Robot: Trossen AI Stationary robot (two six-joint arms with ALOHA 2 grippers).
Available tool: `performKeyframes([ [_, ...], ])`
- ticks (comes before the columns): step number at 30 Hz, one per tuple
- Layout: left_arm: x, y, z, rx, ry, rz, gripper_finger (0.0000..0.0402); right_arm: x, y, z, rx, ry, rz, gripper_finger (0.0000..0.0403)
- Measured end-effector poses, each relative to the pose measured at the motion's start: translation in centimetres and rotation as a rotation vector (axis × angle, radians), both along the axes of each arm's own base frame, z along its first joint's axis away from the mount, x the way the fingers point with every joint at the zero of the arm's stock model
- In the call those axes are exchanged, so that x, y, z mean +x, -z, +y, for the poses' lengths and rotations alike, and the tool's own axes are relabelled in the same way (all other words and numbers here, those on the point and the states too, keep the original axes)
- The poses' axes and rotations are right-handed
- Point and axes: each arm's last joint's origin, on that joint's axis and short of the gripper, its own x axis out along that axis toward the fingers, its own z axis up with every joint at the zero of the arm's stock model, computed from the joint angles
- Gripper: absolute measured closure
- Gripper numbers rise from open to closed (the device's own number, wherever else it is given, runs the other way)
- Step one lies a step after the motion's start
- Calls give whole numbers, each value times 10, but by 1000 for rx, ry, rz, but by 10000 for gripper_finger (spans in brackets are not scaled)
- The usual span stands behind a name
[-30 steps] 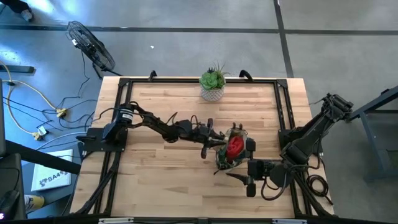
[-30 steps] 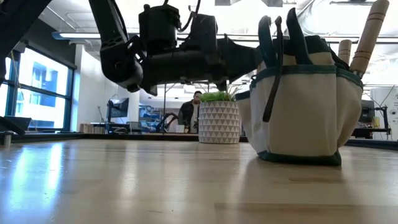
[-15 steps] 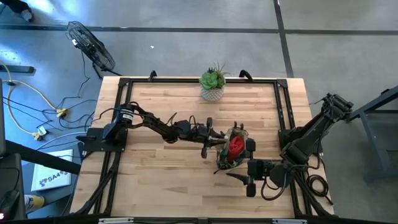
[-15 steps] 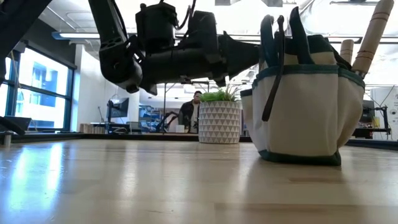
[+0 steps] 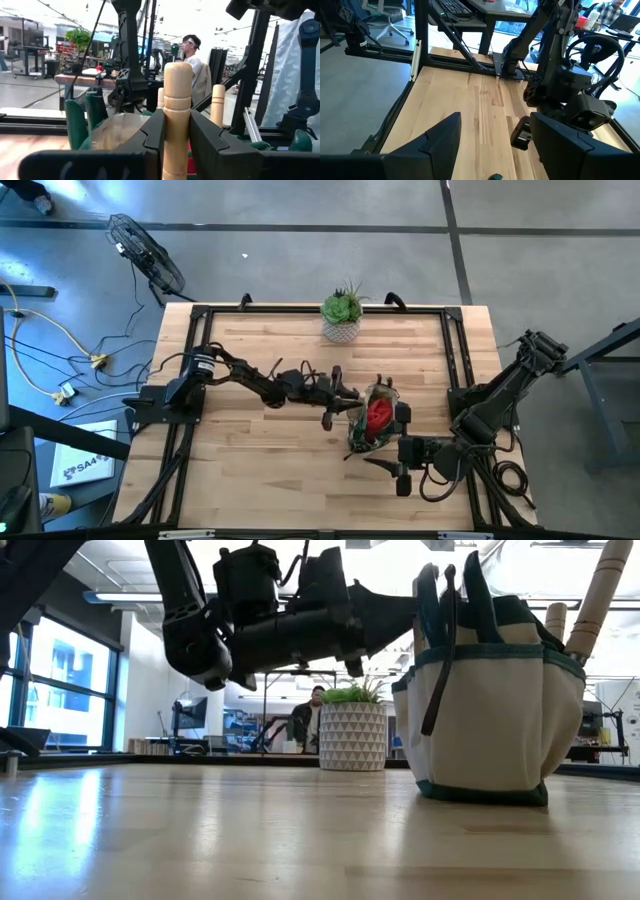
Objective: Pick & Place Garden tools in Gardening bag
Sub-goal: Put the light brown hand rake into the white gardening bag
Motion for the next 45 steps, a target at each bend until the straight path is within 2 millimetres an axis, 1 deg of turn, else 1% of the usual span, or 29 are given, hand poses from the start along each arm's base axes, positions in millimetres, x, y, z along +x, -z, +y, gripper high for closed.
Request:
performKeyframes([
  [8, 1, 6, -1, -8, -13, 9, 349, 0, 0, 0, 8, 2, -1, 174],
  [14, 1, 21, -1, -38, 4, -15, 349, 0, 0, 0, 9, 2, -1, 174],
  [17, 1, 29, -1, -55, 6, 9, 349, 0, 0, 0, 9, 2, -1, 174],
  [24, 1, 29, -2, -40, 23, -3, 349, 0, 0, 0, 8, 2, 0, 174],
  [29, 2, 31, -2, -18, 26, 23, 347, 0, 0, 0, 7, 2, 0, 174],
  [31, 2, 31, -2, -20, 29, 20, 324, 0, 0, 0, 7, 2, 0, 174],
  [35, 2, 32, -2, -22, 29, 29, 258, 0, 0, 0, 6, 1, 0, 174],
  [37, 2, 31, -2, -22, 29, 24, 237, 0, 0, 0, 6, 1, 0, 174],
  [40, 1, 29, -2, -22, 30, 3, 223, 0, 0, 0, 6, 1, -1, 174],
  [45, 0, 24, -2, -25, 17, -18, 222, 0, 0, 0, 6, 1, 0, 174],
])
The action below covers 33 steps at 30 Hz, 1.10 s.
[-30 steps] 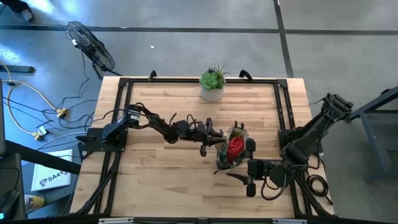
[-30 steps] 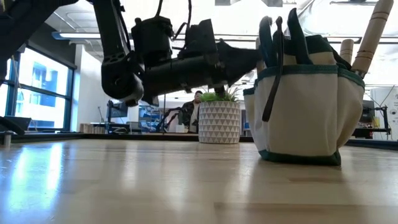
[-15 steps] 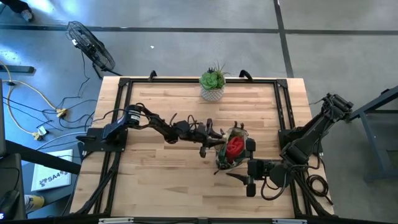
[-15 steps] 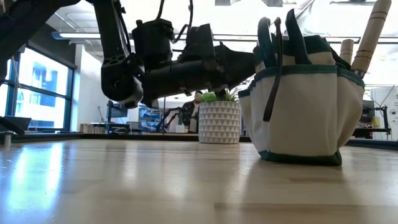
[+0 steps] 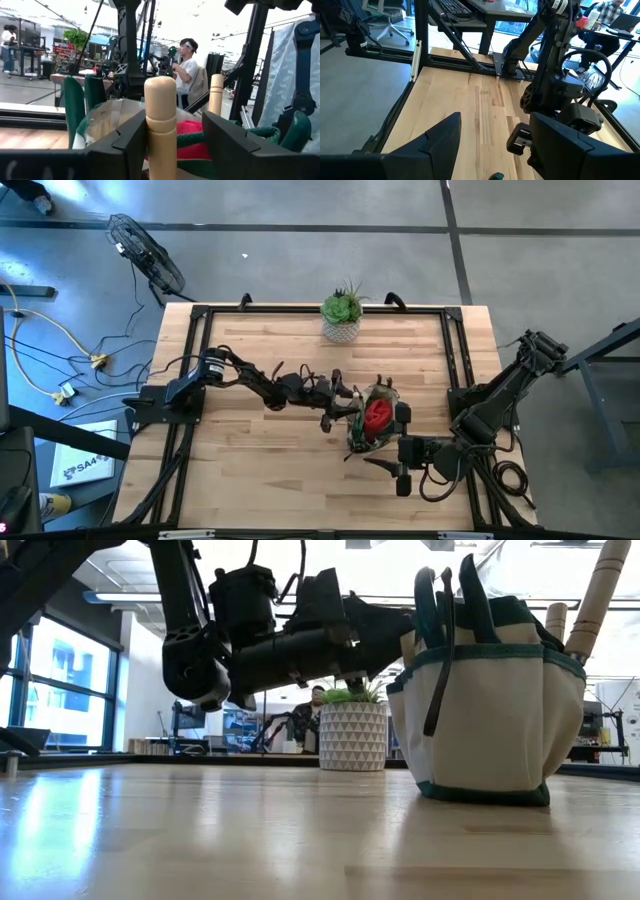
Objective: Pick & Place Garden tools in Gardening bag
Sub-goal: Put the light brown hand rake into the white gardening bag, then return to Home Position
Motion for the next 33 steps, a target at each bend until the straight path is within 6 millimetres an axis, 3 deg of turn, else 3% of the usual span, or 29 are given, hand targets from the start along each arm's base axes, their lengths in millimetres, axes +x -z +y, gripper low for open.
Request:
performKeyframes([
  [8, -1, -4, 2, 47, -82, -49, 221, 0, 0, 0, 4, -4, 2, 174],
  [20, -6, -43, 3, 117, -130, -154, 221, 0, 0, 1, 11, -26, 9, 174],
  [28, -14, -83, 2, 203, -132, -199, 223, 0, -2, 0, -1, 11, -16, 174],
  [33, -26, -121, 2, 254, -151, -87, 260, -4, -10, -5, 0, 37, -46, 182],
])
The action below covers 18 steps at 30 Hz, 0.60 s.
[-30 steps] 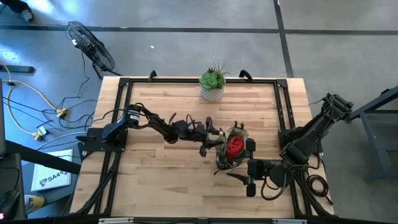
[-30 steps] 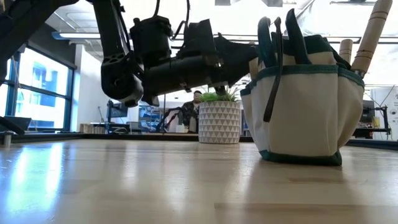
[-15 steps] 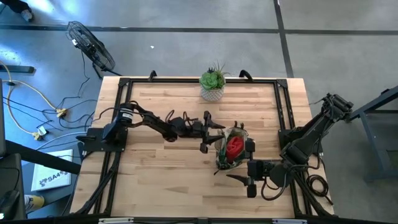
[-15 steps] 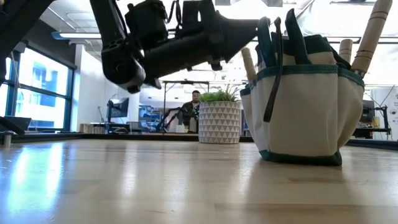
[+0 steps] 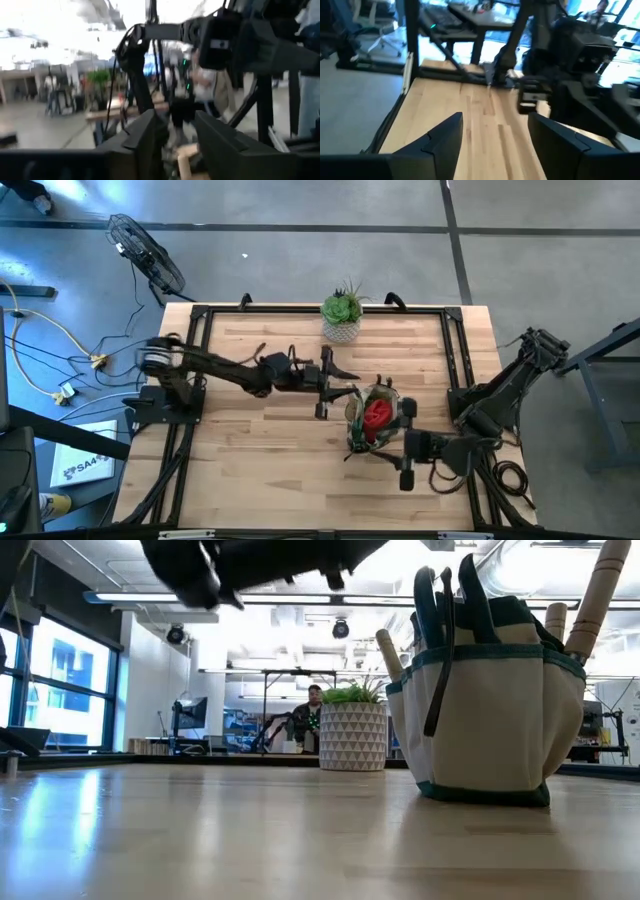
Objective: Pick & Place Garden tools in Gardening bag
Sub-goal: Return to Home Position
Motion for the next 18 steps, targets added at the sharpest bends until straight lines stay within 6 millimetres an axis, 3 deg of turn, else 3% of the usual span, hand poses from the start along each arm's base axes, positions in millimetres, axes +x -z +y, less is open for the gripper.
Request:
performKeyframes([
  [4, -21, -31, 2, -16, -61, 157, 331, -16, -17, -7, -2, 37, -57, 224],
  [7, -46, -53, 4, 1, -126, 285, 388, -32, -32, -14, -36, 56, -104, 288],
  [11, -90, -79, 9, 14, -282, 419, 396, -60, -53, -28, -108, 50, -150, 386],
  [14, -127, -96, 10, -4, -350, 480, 400, -84, -64, -46, -136, 23, -153, 398],
  [18, -176, -105, 13, -12, -411, 590, 401, -113, -63, -76, -113, 23, -103, 399],
])
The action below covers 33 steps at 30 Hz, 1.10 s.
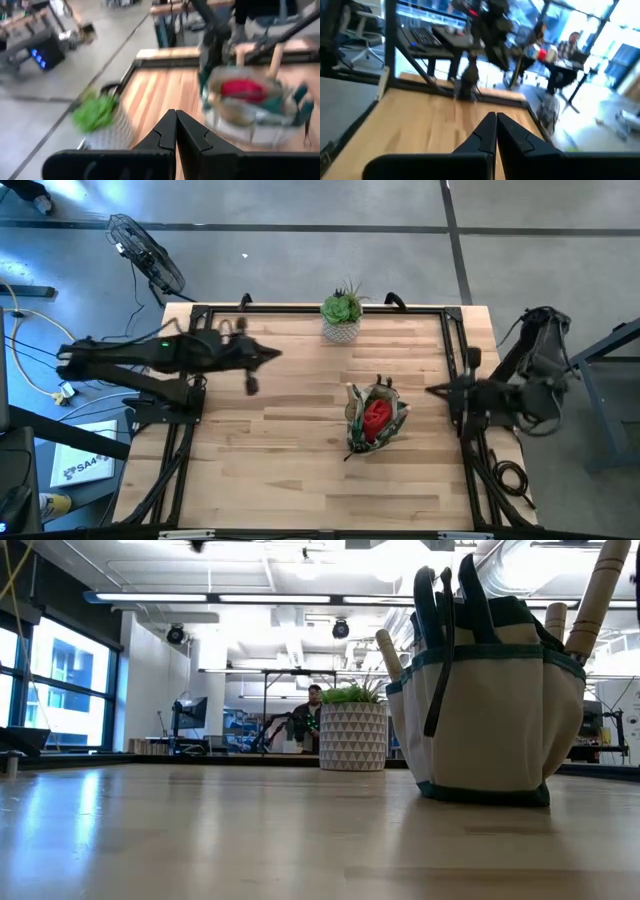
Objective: Pick & Place Garden tools in Gardening bag
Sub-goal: Return to Home Position
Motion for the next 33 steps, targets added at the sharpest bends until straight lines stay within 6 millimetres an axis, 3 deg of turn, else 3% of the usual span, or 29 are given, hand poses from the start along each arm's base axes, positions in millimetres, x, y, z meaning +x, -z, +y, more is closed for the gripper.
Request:
performKeyframes([
  [6, -54, 25, 3, -14, -85, -8, 401, -30, 44, -41, 112, 9, 33, 400],
  [12, -87, 90, 4, -112, -99, -110, 401, -44, 99, -57, 261, -137, -81, 400],
  [17, -97, 131, 1, -106, 15, -330, 401, -47, 139, -55, 276, -338, -247, 399],
  [23, -101, 172, 0, -137, 53, -371, 401, -47, 172, -58, 304, -312, -286, 399],
  [26, -102, 182, 0, -146, 52, -360, 401, -46, 179, -57, 323, -361, -282, 399],
  [33, -101, 193, 0, -195, 59, -284, 401, -38, 199, -58, 369, -284, -236, 399],
])
